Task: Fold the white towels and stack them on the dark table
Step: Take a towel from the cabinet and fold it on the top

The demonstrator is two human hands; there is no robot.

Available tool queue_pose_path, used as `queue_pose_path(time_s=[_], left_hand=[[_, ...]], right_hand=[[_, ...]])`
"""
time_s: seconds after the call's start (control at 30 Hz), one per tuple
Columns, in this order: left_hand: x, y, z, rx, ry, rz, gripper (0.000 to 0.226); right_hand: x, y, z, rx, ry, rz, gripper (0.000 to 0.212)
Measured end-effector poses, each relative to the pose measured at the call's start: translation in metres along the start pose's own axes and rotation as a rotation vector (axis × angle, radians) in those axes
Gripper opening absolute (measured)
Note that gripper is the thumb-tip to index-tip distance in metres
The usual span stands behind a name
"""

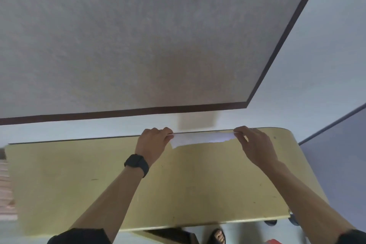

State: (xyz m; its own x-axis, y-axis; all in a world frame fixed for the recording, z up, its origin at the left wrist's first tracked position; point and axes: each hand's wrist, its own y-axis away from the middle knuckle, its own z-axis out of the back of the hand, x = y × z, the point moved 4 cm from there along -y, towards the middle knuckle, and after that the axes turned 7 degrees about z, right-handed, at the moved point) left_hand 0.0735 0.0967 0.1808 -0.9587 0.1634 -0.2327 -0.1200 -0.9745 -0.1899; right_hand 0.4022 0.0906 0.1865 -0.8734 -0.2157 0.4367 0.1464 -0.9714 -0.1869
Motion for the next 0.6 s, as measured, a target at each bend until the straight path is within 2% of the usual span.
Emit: queue_pose_path(time_s=[0.1, 0.2, 0.33, 0.43, 0.5, 0.6], left_hand=[[0.0, 0.012, -0.013, 0.024, -0.063, -0.012, 0.006], [0.002, 0.043, -0.04, 0.111, -0.063, -0.016, 0.012], [0.006, 0.104, -0.088, 0.304, -0.074, 0.011, 0.017], [0.007, 0.158, -0.12, 0.5, -0.086, 0.031, 0.007], [0.004, 0.19, -0.133, 0.623, -0.109, 0.01, 0.02], [0.0, 0.22, -0.144, 0.725, -0.101, 0.017, 0.028]], right_hand=[[-0.004, 0.01, -0.016, 0.0, 0.018, 0.021, 0.01], [-0.015, 0.036, -0.046, 0.094, 0.026, 0.006, 0.008], [-0.034, 0.093, -0.097, 0.35, 0.035, -0.082, 0.014], [-0.043, 0.147, -0.13, 0.575, 0.064, -0.089, 0.021], [-0.046, 0.181, -0.145, 0.702, 0.079, -0.077, 0.023], [-0.049, 0.215, -0.154, 0.804, 0.078, -0.091, 0.024]])
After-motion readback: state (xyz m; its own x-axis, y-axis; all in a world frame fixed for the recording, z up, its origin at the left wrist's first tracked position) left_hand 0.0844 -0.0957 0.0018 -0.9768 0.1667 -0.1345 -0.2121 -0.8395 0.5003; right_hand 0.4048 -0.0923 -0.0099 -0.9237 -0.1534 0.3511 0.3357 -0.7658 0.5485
